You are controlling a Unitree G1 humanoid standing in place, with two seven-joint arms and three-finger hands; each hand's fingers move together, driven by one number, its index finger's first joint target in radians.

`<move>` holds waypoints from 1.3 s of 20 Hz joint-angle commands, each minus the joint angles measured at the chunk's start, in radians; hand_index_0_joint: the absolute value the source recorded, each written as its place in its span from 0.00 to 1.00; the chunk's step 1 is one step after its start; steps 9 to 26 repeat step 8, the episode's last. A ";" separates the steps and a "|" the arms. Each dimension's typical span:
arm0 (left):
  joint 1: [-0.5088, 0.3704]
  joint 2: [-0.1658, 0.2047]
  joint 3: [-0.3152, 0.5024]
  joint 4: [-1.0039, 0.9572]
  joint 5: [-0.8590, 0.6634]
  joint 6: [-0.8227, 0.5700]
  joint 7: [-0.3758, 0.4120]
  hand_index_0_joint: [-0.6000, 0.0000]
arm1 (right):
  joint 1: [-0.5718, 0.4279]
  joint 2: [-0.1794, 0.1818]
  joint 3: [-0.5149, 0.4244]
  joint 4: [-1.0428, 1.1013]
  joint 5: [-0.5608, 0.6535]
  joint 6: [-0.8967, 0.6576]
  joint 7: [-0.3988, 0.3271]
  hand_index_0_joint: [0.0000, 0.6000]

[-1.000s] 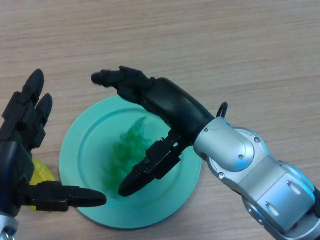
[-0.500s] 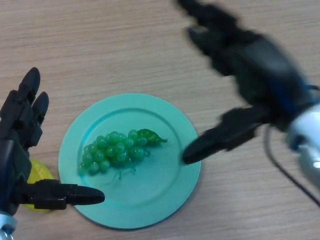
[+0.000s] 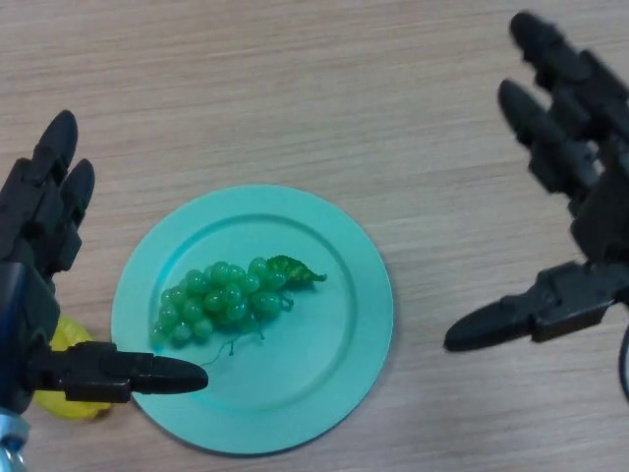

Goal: Pick up the green grapes and place it on the plate

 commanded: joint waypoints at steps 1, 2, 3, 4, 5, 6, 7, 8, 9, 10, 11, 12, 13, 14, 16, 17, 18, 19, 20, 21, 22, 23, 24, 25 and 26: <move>-0.019 0.034 0.064 -0.083 0.002 -0.115 -0.013 1.00 | -0.006 0.003 -0.011 -0.067 -0.041 -0.187 0.005 0.00; -0.021 0.036 0.073 -0.087 -0.005 -0.109 -0.019 1.00 | -0.005 0.007 -0.011 -0.065 -0.045 -0.191 0.008 0.00; -0.023 0.040 0.095 -0.100 -0.015 -0.096 -0.028 1.00 | -0.007 0.011 -0.016 -0.063 -0.046 -0.192 0.010 0.00; -0.023 0.040 0.102 -0.109 -0.019 -0.088 -0.033 1.00 | -0.009 0.010 -0.015 -0.064 -0.047 -0.189 0.009 0.00; -0.027 0.041 0.112 -0.126 -0.023 -0.070 -0.040 1.00 | -0.013 0.009 -0.013 -0.063 -0.050 -0.186 0.010 0.00; -0.031 0.042 0.117 -0.135 -0.025 -0.062 -0.042 1.00 | -0.013 0.009 -0.012 -0.060 -0.051 -0.189 0.014 0.00; -0.040 0.043 0.122 -0.146 -0.023 -0.053 -0.039 1.00 | -0.009 0.007 -0.018 -0.060 -0.051 -0.189 0.024 0.00; -0.045 0.045 0.125 -0.155 -0.026 -0.042 -0.036 1.00 | -0.007 0.005 -0.024 -0.060 -0.049 -0.192 0.030 0.00; -0.045 0.045 0.125 -0.155 -0.026 -0.042 -0.036 1.00 | -0.007 0.005 -0.024 -0.060 -0.049 -0.192 0.030 0.00; -0.045 0.045 0.125 -0.155 -0.026 -0.042 -0.036 1.00 | -0.007 0.005 -0.024 -0.060 -0.049 -0.192 0.030 0.00; -0.045 0.045 0.125 -0.155 -0.026 -0.042 -0.036 1.00 | -0.007 0.005 -0.024 -0.060 -0.049 -0.192 0.030 0.00; -0.045 0.045 0.125 -0.155 -0.026 -0.042 -0.036 1.00 | -0.007 0.005 -0.024 -0.060 -0.049 -0.192 0.030 0.00; -0.045 0.045 0.125 -0.155 -0.026 -0.042 -0.036 1.00 | -0.007 0.005 -0.024 -0.060 -0.049 -0.192 0.030 0.00; -0.045 0.045 0.125 -0.155 -0.026 -0.042 -0.036 1.00 | -0.007 0.005 -0.024 -0.060 -0.049 -0.192 0.030 0.00; -0.045 0.045 0.125 -0.155 -0.026 -0.042 -0.036 1.00 | -0.007 0.005 -0.024 -0.060 -0.049 -0.192 0.030 0.00; -0.045 0.045 0.125 -0.155 -0.026 -0.042 -0.036 1.00 | -0.007 0.005 -0.024 -0.060 -0.049 -0.192 0.030 0.00; -0.045 0.045 0.125 -0.155 -0.026 -0.042 -0.036 1.00 | -0.007 0.005 -0.024 -0.060 -0.049 -0.192 0.030 0.00; -0.045 0.045 0.125 -0.155 -0.026 -0.042 -0.036 1.00 | -0.007 0.005 -0.024 -0.060 -0.049 -0.192 0.030 0.00; -0.045 0.045 0.125 -0.155 -0.026 -0.042 -0.036 1.00 | -0.007 0.005 -0.024 -0.060 -0.049 -0.192 0.030 0.00; -0.045 0.045 0.125 -0.155 -0.026 -0.042 -0.036 1.00 | -0.007 0.005 -0.024 -0.060 -0.049 -0.192 0.030 0.00; -0.045 0.045 0.125 -0.155 -0.026 -0.042 -0.036 1.00 | -0.007 0.005 -0.024 -0.060 -0.049 -0.192 0.030 0.00; -0.045 0.045 0.125 -0.155 -0.026 -0.042 -0.036 1.00 | -0.007 0.005 -0.024 -0.060 -0.049 -0.192 0.030 0.00; -0.045 0.045 0.125 -0.155 -0.026 -0.042 -0.036 1.00 | -0.007 0.005 -0.024 -0.060 -0.049 -0.192 0.030 0.00; -0.045 0.045 0.125 -0.155 -0.026 -0.042 -0.036 1.00 | -0.007 0.005 -0.024 -0.060 -0.049 -0.192 0.030 0.00; -0.045 0.045 0.125 -0.155 -0.026 -0.042 -0.036 1.00 | -0.007 0.005 -0.024 -0.060 -0.049 -0.192 0.030 0.00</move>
